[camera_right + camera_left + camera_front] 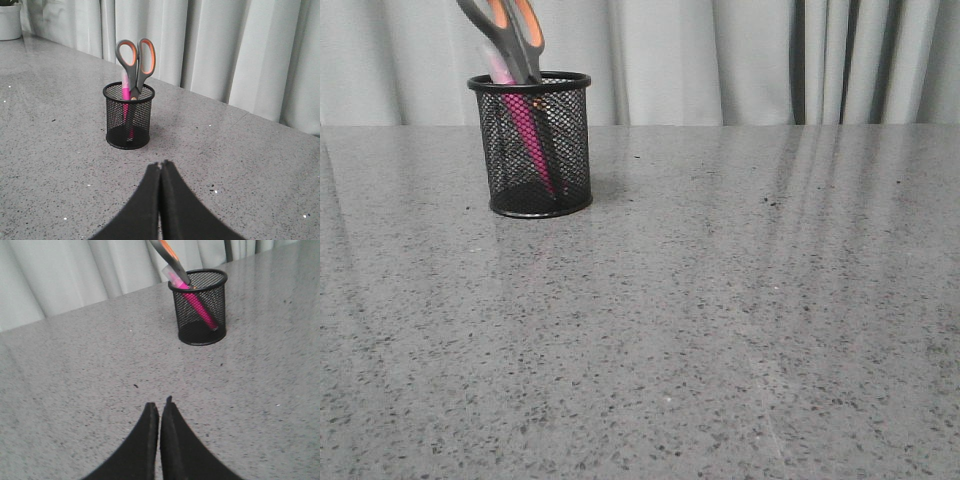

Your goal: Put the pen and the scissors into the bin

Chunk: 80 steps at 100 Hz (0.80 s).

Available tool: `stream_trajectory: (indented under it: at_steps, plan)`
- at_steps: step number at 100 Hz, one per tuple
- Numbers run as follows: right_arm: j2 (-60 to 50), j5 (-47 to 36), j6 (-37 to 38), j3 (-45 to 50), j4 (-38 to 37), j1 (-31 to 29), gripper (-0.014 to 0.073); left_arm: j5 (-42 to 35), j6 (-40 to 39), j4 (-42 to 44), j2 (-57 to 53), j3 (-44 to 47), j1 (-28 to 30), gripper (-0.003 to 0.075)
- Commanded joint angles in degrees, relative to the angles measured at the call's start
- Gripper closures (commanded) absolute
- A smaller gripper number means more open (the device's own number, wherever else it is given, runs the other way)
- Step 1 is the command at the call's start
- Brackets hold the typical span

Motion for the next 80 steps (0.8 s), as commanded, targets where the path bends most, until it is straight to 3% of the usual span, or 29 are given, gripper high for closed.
stream_trajectory:
  at_steps: [1,15,33,50,63,80]
  plan:
    - [0.2,-3.9,-0.5,-1.4,-0.6,0.1,0.0662,-10.8,2.8,1.0,-1.7,0.2,0.2,0.0739]
    - [0.2,-3.9,-0.5,-1.4,-0.6,0.1,0.0662,-21.8,2.9,-0.9,-1.7,5.7,1.4,0.0739]
    - [0.2,-3.9,-0.5,-1.4,-0.6,0.1,0.0662,-23.0,2.9,-2.8,-1.7,12.8,5.3,0.0739]
    - [0.2,-3.9,-0.5,-1.4,-0.6,0.1,0.0662,-30.5,2.9,1.0,-1.7,18.6,9.4,0.0739]
    - [0.2,-3.9,-0.5,-1.4,-0.6,0.1,0.0662,-40.5,-4.1,1.0,-1.7,23.5,11.0,0.0739]
    - [0.2,-3.9,-0.5,-1.4,-0.6,0.1,0.0662,-34.5,-10.0,1.0,-1.7,23.3,13.3,0.0739]
